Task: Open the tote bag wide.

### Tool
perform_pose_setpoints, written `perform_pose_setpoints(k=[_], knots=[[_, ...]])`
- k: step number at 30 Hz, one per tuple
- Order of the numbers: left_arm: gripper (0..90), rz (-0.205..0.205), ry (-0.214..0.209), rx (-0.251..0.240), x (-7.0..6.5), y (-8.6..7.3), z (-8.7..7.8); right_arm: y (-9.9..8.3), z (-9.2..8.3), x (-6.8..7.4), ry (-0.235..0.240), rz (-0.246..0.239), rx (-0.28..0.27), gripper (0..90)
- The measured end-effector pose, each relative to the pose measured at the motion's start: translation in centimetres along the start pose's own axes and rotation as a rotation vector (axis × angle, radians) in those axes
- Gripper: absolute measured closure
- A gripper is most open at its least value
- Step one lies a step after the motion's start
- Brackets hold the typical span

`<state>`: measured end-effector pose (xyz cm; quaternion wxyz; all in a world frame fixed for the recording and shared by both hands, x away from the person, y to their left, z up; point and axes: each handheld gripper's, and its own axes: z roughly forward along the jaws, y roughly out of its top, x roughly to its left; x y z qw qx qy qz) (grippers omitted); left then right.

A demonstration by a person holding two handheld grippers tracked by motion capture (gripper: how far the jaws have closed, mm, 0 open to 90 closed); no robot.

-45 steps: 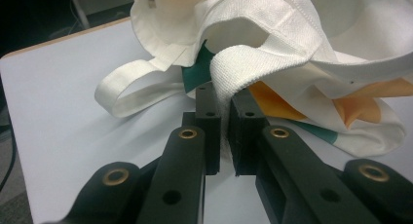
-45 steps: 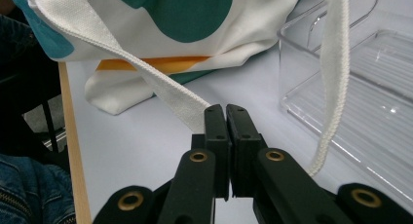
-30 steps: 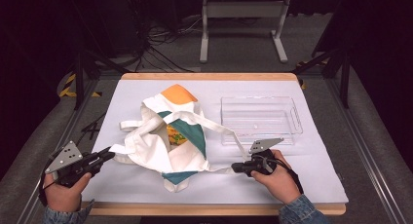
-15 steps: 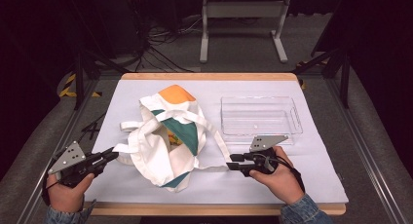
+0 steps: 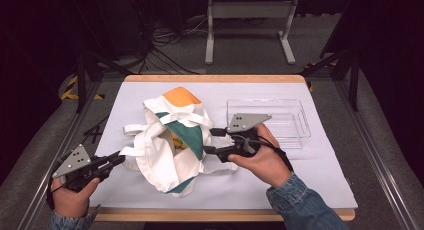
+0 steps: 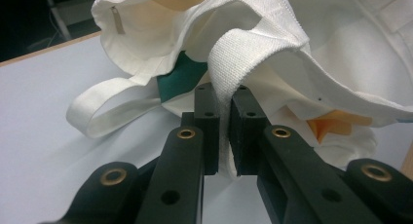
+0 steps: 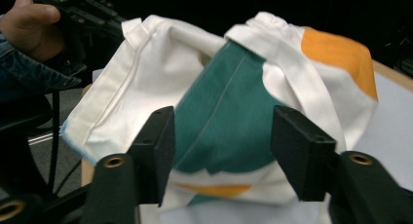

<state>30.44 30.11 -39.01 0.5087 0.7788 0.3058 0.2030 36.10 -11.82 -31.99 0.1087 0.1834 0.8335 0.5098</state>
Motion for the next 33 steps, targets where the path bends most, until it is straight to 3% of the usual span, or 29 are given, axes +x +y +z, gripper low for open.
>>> perform_pose_setpoints(k=[7,18,29,33], knots=[[83.9,0.005,-0.011,0.007,-0.2,0.0,0.3,2.0,3.5,0.7,0.012,-0.017,0.01,32.4],[84.0,0.006,-0.018,0.008,-0.1,-0.1,0.4,2.8,7.6,1.3,-0.015,-0.06,0.068,30.8],[83.9,0.01,-0.031,0.009,-0.2,-0.2,0.5,2.7,9.5,1.1,-0.03,-0.078,0.108,31.8],[83.9,0.009,-0.032,0.009,-0.2,-0.2,0.4,2.8,9.6,0.8,-0.057,-0.12,0.144,43.6]])
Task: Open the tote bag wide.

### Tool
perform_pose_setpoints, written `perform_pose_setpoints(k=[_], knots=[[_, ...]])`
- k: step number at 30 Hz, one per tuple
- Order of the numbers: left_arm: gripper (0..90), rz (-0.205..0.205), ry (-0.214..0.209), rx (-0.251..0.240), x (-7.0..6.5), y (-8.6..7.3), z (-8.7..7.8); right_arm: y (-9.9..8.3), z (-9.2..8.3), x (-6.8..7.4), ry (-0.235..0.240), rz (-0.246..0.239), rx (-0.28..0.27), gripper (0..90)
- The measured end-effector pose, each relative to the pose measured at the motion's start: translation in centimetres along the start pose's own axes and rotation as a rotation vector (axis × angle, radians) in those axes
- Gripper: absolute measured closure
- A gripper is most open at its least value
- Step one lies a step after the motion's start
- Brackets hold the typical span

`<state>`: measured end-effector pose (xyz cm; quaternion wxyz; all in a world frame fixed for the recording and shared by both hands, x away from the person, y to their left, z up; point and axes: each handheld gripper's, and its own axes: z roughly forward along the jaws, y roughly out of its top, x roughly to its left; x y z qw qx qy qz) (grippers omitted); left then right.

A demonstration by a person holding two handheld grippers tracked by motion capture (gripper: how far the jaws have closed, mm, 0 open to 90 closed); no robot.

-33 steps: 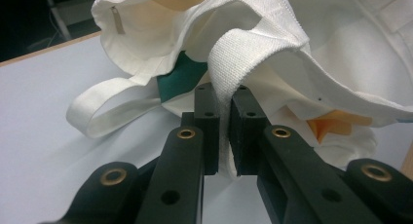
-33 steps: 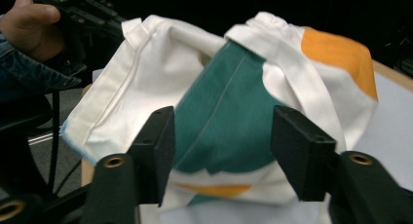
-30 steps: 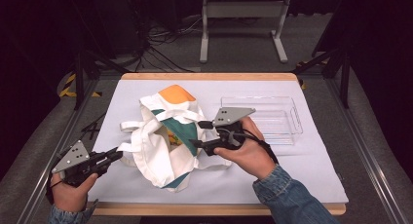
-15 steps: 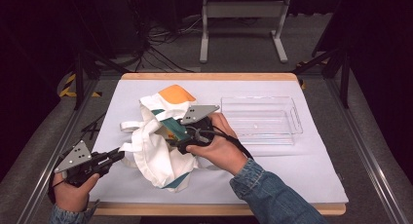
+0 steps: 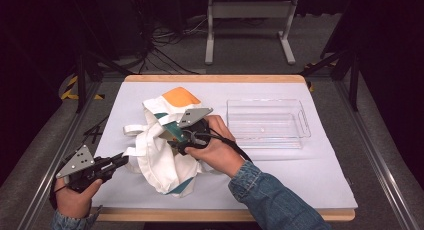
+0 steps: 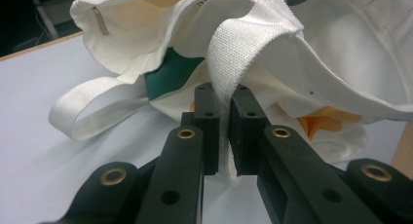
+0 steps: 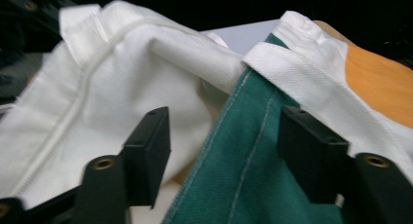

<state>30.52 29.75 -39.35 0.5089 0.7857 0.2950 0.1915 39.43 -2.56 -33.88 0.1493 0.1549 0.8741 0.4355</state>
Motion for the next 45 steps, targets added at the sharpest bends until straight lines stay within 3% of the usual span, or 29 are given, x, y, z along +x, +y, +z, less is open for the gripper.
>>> perform_pose_setpoints(k=[4,7,14,22,30,45], knots=[[83.8,0.001,0.0,0.0,0.0,0.0,0.0,0.1,-0.6,-0.4,0.022,0.015,0.02,68.8],[83.9,0.0,0.001,0.0,0.0,0.0,-0.1,0.3,-1.2,-0.4,0.001,0.006,0.025,84.6],[84.1,-0.012,0.0,0.01,0.1,-0.3,-0.2,0.3,-2.8,-1.2,-0.034,0.036,-0.033,87.9],[84.3,-0.017,0.014,0.011,0.4,-0.5,-0.5,-0.2,-5.6,-2.4,-0.118,0.071,-0.092,88.2],[84.3,-0.018,0.019,0.02,0.6,-0.7,-0.6,-2.4,-7.6,-4.2,-0.153,0.17,-0.151,88.2],[84.1,-0.02,0.009,0.031,0.5,-0.8,-0.4,-6.4,-9.6,-5.9,-0.214,0.302,-0.17,88.2]])
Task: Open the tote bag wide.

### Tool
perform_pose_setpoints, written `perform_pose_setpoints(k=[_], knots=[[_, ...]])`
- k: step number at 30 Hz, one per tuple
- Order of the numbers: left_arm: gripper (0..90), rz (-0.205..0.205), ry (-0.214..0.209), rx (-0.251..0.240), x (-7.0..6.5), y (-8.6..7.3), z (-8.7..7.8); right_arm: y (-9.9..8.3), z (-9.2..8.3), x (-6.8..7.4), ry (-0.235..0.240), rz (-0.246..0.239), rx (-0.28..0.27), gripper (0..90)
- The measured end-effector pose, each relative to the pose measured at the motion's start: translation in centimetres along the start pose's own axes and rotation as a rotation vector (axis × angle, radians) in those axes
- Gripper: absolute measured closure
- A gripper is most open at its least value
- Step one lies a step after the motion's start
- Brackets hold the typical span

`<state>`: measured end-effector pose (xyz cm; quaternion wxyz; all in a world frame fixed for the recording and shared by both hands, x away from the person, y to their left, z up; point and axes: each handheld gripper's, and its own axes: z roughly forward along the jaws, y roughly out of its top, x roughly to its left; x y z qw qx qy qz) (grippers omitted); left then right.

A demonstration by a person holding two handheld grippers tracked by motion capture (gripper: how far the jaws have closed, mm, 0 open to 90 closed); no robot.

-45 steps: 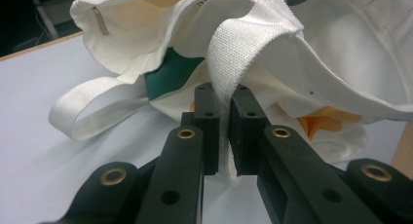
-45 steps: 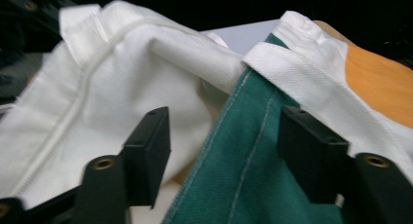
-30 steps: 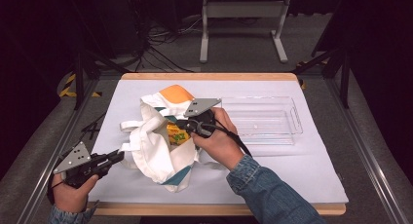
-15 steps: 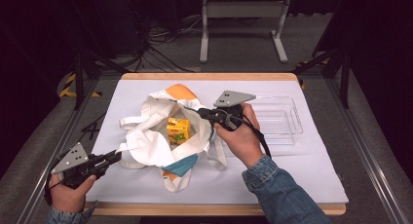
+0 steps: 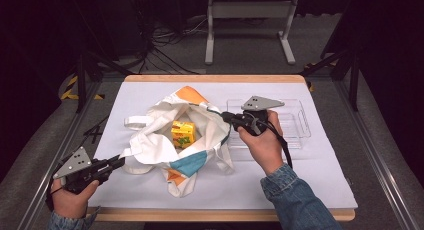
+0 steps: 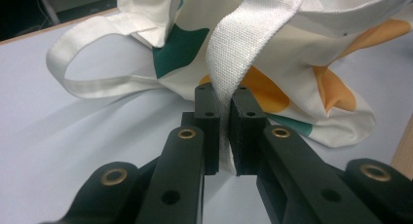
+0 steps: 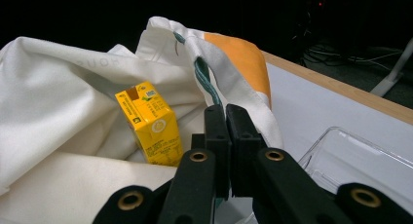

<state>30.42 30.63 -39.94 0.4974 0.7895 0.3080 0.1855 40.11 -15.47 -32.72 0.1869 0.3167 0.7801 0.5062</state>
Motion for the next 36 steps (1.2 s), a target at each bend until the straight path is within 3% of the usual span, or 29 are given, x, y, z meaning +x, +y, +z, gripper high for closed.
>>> perform_pose_setpoints(k=[9,17,28,33,36], knots=[[84.1,0.017,-0.01,0.045,-0.2,-0.1,0.6,-1.3,1.5,0.9,-0.013,-0.02,0.069,88.2],[83.9,-0.01,-0.014,0.07,0.1,-0.5,0.9,-3.3,2.7,1.1,-0.036,-0.013,0.142,88.2],[82.8,-0.01,-0.018,0.064,0.0,-0.5,1.1,-5.7,4.2,3.0,-0.017,-0.047,0.216,88.1],[76.0,-0.016,-0.024,0.05,-0.1,-0.5,1.1,-6.0,4.5,2.9,-0.002,-0.033,0.232,88.0],[61.9,0.001,-0.035,0.022,-0.2,-0.4,1.0,-5.9,4.4,2.9,-0.001,-0.036,0.23,87.8]])
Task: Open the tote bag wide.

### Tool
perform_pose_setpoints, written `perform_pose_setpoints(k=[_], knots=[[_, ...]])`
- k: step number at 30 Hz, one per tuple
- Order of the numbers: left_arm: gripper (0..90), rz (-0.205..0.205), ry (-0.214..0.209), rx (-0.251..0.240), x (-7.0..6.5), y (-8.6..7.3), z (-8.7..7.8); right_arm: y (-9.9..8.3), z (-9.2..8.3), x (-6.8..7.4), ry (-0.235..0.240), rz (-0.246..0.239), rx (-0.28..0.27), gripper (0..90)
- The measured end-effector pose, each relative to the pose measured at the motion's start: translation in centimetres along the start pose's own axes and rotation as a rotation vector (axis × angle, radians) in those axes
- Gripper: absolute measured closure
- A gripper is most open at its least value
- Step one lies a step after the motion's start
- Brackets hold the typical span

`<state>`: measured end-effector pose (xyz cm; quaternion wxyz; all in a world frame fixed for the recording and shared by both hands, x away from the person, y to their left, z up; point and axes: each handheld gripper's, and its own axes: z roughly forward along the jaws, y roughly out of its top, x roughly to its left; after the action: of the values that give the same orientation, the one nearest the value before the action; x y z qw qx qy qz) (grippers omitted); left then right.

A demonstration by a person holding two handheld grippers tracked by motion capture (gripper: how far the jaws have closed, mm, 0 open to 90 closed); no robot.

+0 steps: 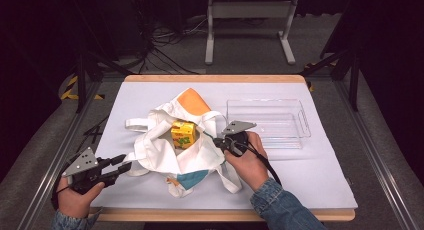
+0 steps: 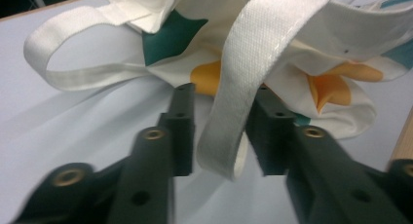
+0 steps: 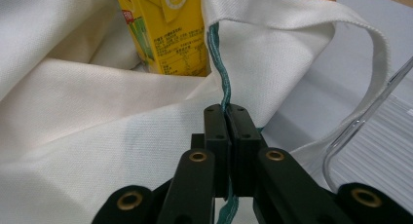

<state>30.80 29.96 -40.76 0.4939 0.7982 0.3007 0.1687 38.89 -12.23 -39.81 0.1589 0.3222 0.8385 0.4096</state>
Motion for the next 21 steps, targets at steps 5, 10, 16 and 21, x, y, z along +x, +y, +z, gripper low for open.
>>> perform_pose_setpoints(k=[5,10,16,21], knots=[[41.0,-0.001,-0.005,-0.067,-0.3,0.4,-0.5,0.3,-0.6,-0.2,0.008,0.011,-0.033,83.6],[34.8,-0.009,-0.004,-0.129,-0.4,0.7,-1.5,1.0,-1.8,-0.2,0.037,0.027,-0.088,72.7],[34.5,-0.019,0.004,-0.154,-0.3,0.8,-1.9,2.8,-3.1,-0.1,0.048,-0.003,-0.132,65.4],[35.4,-0.02,0.004,-0.146,-0.2,0.7,-1.7,6.2,-2.5,-0.1,0.107,-0.066,-0.159,58.0]])
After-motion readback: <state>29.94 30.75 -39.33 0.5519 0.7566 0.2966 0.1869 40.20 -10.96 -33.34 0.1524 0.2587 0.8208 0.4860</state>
